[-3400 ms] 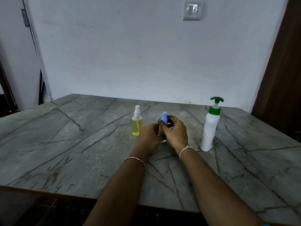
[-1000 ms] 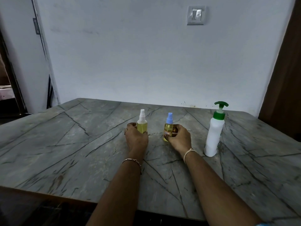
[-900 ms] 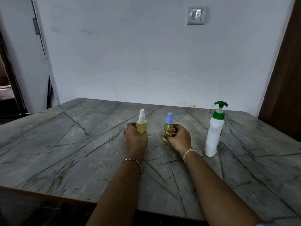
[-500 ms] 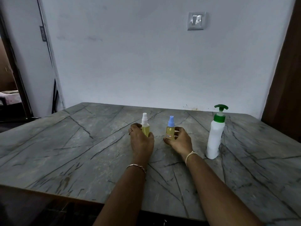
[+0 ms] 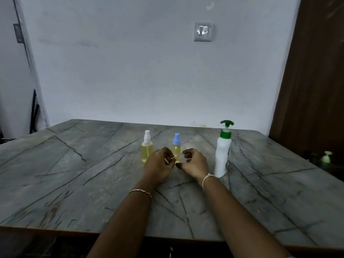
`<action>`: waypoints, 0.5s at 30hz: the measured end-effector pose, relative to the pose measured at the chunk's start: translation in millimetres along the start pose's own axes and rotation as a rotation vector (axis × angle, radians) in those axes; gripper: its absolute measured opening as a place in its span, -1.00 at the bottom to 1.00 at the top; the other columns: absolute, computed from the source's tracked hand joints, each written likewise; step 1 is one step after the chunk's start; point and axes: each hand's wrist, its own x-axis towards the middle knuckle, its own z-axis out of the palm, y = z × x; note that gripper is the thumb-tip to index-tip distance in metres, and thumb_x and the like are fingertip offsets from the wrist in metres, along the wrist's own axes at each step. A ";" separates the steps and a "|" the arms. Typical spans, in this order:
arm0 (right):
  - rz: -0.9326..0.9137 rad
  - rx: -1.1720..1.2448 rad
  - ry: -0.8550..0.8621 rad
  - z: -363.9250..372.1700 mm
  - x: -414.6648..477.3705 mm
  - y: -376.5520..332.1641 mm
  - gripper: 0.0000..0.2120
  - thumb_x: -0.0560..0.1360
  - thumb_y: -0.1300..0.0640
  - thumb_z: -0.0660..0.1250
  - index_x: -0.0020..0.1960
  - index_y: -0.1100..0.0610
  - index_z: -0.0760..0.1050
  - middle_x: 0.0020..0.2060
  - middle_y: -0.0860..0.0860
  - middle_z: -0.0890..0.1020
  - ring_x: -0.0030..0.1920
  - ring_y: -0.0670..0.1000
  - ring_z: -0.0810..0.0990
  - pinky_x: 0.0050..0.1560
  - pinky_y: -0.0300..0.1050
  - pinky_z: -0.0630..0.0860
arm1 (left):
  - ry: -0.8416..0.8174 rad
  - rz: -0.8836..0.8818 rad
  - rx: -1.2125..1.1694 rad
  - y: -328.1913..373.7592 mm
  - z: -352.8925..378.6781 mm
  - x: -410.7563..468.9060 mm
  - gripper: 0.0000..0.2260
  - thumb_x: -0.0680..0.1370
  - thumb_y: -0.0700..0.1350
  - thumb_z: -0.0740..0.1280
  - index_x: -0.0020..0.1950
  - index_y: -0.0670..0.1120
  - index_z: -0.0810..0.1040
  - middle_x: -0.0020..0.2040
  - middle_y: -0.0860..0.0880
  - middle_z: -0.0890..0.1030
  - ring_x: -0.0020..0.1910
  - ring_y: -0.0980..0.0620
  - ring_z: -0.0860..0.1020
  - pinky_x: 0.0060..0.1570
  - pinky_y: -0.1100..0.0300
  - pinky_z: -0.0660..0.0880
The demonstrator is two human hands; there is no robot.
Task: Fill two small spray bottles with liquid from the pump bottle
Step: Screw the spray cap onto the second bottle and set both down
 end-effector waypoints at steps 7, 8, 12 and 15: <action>-0.120 0.102 0.279 -39.3 -21.1 9.2 -0.85 0.36 0.24 0.49 -0.17 0.03 0.58 -0.27 -0.12 0.65 -0.22 -0.16 0.62 -0.04 -0.17 0.60 | -0.172 0.051 0.044 4.3 -3.9 -3.2 -0.86 0.46 0.06 0.40 -0.05 0.04 0.64 -0.15 0.12 0.65 -0.23 0.22 0.55 -0.25 0.39 0.42; -0.146 0.122 0.322 -45.8 -24.0 10.3 -0.82 0.36 0.26 0.49 -0.20 0.01 0.57 -0.28 -0.12 0.65 -0.23 -0.14 0.62 -0.07 -0.17 0.61 | -0.189 0.047 0.047 4.1 -4.2 -3.8 -0.85 0.47 0.07 0.40 -0.04 0.05 0.64 -0.14 0.12 0.66 -0.23 0.23 0.55 -0.26 0.41 0.40; -0.279 0.117 0.457 -68.5 -32.6 16.0 -0.80 0.35 0.28 0.48 -0.21 0.00 0.56 -0.30 -0.09 0.64 -0.30 -0.14 0.60 -0.19 -0.13 0.61 | -0.210 0.036 0.050 6.3 -4.9 -6.4 -0.83 0.47 0.07 0.39 -0.01 0.04 0.65 -0.11 0.10 0.66 -0.20 0.20 0.55 -0.22 0.36 0.41; -0.312 0.061 0.570 -82.1 -35.2 21.8 -0.80 0.33 0.18 0.51 -0.22 -0.03 0.52 -0.32 -0.12 0.61 -0.29 -0.15 0.58 -0.24 -0.11 0.58 | -0.216 0.036 0.052 6.6 -5.8 -7.8 -0.82 0.47 0.08 0.39 0.00 0.04 0.65 -0.11 0.11 0.65 -0.18 0.19 0.55 -0.24 0.37 0.38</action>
